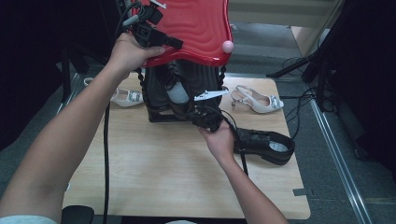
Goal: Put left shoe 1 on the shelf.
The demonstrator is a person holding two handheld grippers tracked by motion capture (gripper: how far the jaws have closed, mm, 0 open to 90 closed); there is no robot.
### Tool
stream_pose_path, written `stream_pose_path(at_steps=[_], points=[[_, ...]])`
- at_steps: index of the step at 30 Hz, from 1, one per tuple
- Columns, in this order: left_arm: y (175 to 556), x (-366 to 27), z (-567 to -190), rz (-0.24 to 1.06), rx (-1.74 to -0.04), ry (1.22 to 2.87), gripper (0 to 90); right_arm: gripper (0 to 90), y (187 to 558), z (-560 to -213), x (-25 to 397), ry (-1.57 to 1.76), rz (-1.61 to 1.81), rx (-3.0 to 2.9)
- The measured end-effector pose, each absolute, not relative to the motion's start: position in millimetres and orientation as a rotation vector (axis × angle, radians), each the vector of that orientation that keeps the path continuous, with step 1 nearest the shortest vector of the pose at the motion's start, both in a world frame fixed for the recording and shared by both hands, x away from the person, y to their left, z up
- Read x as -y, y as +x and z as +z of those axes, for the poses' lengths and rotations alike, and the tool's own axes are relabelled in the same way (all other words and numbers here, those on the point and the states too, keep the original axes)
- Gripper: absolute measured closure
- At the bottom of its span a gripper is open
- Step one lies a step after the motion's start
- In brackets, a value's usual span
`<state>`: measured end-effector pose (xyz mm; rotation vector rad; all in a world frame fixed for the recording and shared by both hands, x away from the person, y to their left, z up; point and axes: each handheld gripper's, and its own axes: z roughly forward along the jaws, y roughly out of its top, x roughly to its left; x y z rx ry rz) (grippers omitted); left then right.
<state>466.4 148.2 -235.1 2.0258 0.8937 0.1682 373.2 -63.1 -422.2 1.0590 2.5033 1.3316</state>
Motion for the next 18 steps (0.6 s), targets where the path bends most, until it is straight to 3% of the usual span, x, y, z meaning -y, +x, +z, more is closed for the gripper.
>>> stream_pose_path(at_steps=[18], points=[[466, -150, -237, 0.166, -0.887, 2.010, 90.0, 90.0, 400, -416, 41, 1.123, 1.368, -2.476]])
